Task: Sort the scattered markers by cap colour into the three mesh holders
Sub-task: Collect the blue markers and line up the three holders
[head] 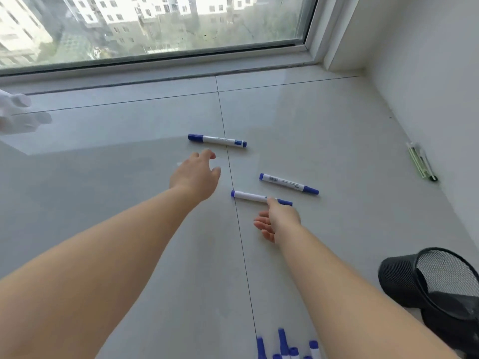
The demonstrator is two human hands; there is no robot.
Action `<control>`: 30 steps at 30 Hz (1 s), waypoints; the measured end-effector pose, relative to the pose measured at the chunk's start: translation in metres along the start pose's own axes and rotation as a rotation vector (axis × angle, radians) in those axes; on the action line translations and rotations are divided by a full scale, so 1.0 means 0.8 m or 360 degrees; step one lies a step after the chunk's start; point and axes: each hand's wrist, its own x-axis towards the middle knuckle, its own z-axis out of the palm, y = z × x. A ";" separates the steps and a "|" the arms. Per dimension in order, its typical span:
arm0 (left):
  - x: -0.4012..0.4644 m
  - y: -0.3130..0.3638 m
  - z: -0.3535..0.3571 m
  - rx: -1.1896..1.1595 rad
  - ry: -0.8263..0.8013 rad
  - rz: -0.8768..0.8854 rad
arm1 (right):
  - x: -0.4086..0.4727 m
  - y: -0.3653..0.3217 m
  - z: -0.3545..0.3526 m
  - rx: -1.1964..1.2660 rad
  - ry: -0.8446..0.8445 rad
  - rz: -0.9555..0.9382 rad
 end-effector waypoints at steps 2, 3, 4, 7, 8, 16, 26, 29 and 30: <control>0.023 0.002 0.003 -0.0051 -0.0009 -0.0058 | 0.011 -0.014 -0.001 0.0067 0.0052 0.0009; 0.034 0.004 0.005 -0.0103 -0.0026 -0.0108 | 0.015 -0.020 -0.001 0.0090 0.0087 0.0000; 0.044 0.006 0.008 -0.0161 -0.0051 -0.0165 | 0.019 -0.026 -0.001 0.0115 0.0121 -0.0006; 0.074 0.014 0.016 -0.0258 -0.0096 -0.0252 | 0.027 -0.047 -0.001 0.0178 0.0152 0.0068; 0.084 0.016 0.019 -0.0272 -0.0102 -0.0258 | 0.030 -0.053 -0.003 0.0182 0.0144 0.0109; 0.119 0.026 0.036 -0.0049 0.0028 -0.0220 | 0.056 -0.093 -0.009 -0.0221 0.0253 -0.0068; 0.067 0.005 0.053 0.0069 0.0144 0.0105 | 0.047 -0.070 0.027 -0.1165 0.0590 -0.0519; 0.027 -0.003 0.065 0.0111 0.0162 0.0192 | 0.043 -0.040 0.031 -0.1480 0.0657 -0.0807; 0.013 -0.006 0.067 0.0112 0.0144 0.0192 | 0.041 -0.033 0.028 -0.1599 0.0641 -0.0876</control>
